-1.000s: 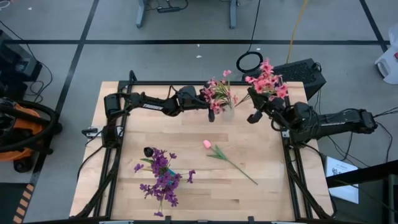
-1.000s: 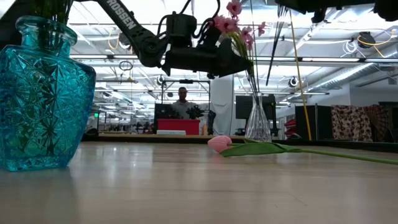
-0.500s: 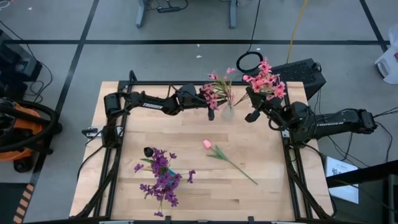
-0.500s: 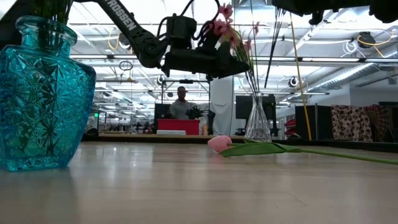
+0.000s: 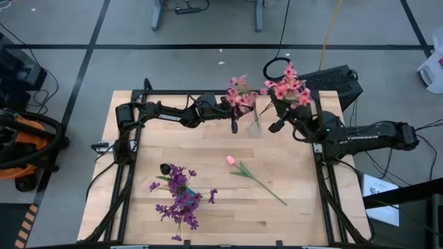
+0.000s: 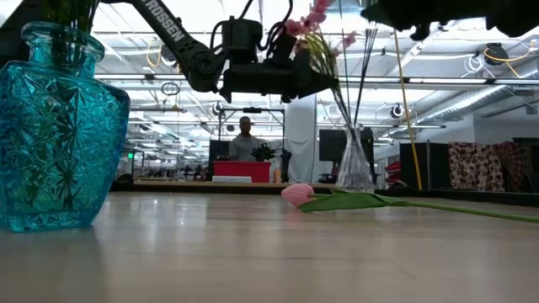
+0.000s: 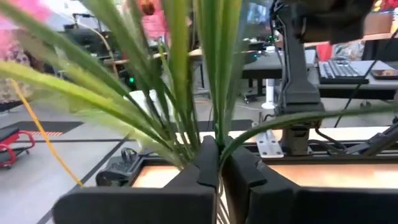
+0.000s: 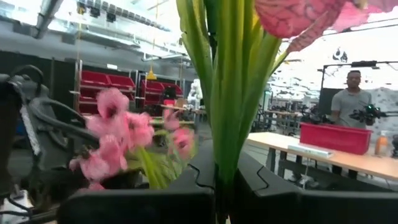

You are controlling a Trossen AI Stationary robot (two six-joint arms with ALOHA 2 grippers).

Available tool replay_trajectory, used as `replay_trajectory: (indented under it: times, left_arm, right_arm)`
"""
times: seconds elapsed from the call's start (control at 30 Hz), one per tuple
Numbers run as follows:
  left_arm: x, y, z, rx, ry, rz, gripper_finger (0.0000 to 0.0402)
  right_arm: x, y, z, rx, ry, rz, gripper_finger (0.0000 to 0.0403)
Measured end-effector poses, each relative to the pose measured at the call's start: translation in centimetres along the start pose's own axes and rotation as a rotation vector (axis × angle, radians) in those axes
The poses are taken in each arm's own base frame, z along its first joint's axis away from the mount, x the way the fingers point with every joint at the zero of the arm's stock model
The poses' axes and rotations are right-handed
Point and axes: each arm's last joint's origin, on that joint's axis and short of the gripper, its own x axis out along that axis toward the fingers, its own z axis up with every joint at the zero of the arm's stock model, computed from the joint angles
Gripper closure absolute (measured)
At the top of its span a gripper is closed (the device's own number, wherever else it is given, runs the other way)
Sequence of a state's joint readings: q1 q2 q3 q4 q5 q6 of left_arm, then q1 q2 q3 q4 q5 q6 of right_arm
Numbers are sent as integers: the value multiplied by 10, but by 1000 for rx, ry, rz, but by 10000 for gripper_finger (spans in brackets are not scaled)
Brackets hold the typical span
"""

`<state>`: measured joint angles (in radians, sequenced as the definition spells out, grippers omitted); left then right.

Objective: Sort flowers into vase by color
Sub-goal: Put the pink flower into the transparent vase

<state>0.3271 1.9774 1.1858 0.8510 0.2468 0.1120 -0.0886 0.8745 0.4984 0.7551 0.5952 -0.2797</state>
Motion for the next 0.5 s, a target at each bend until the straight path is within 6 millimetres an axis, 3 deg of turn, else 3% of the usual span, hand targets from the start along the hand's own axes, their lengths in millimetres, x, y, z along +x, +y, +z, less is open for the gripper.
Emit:
replay_trajectory:
  times: [0.2, 0.5]
  left_arm:
    - [0, 0, 0, 9, -3, -11, 376]
    - [0, 0, 0, 60, -1, -12, 383]
  right_arm:
    - [9, 3, -11, 11, 23, 3, 399]
    - [12, 6, -17, 15, 45, 4, 399]
